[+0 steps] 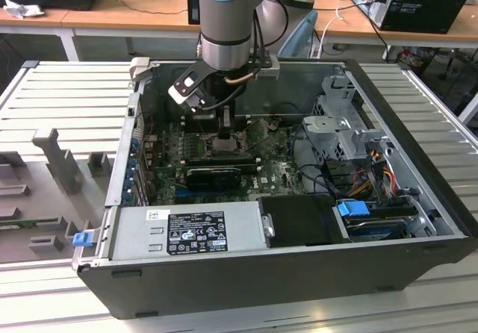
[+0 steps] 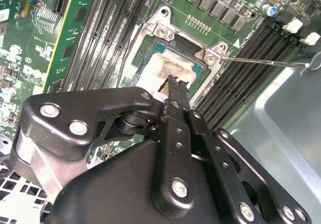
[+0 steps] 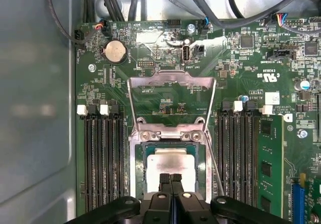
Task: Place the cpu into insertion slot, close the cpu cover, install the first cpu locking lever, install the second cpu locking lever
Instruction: 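Place the cpu into insertion slot, then close the cpu cover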
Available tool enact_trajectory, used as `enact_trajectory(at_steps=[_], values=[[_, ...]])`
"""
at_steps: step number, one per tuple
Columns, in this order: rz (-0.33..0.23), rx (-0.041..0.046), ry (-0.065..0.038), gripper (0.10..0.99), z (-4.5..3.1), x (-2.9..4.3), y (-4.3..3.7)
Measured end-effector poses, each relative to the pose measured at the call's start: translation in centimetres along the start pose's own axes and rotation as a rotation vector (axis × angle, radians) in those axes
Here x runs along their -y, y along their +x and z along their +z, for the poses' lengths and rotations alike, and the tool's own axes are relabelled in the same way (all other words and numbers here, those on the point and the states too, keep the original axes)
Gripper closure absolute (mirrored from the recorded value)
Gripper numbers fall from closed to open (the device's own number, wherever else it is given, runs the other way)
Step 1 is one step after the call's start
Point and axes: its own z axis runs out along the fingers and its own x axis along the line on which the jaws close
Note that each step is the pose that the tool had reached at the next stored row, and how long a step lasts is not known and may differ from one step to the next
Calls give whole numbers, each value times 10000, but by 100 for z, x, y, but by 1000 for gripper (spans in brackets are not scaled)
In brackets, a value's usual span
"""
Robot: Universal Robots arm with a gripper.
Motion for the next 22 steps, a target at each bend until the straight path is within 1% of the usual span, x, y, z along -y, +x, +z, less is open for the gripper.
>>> enact_trajectory(at_steps=[3, 6, 8, 10, 13, 15, 16, 17, 18, 21, 22], values=[[-1, 3, 0, 980, -42, -2, 2], [-3, 4, 2, 980, -45, -14, 3], [1, 5, 19, 980, -43, -94, 2], [2, 5, 25, 980, -41, -138, 2], [2, 5, 29, 980, -39, -196, 0], [2, 8, 30, 980, -43, -205, 1], [3, 6, 29, 980, -71, -206, 2], [3, 5, 28, 980, -120, -208, 5], [1, 6, 29, 980, -209, -211, 11], [-3, 5, 29, 980, -321, -213, 20], [-41, 4, 31, 980, -332, -215, 23]])
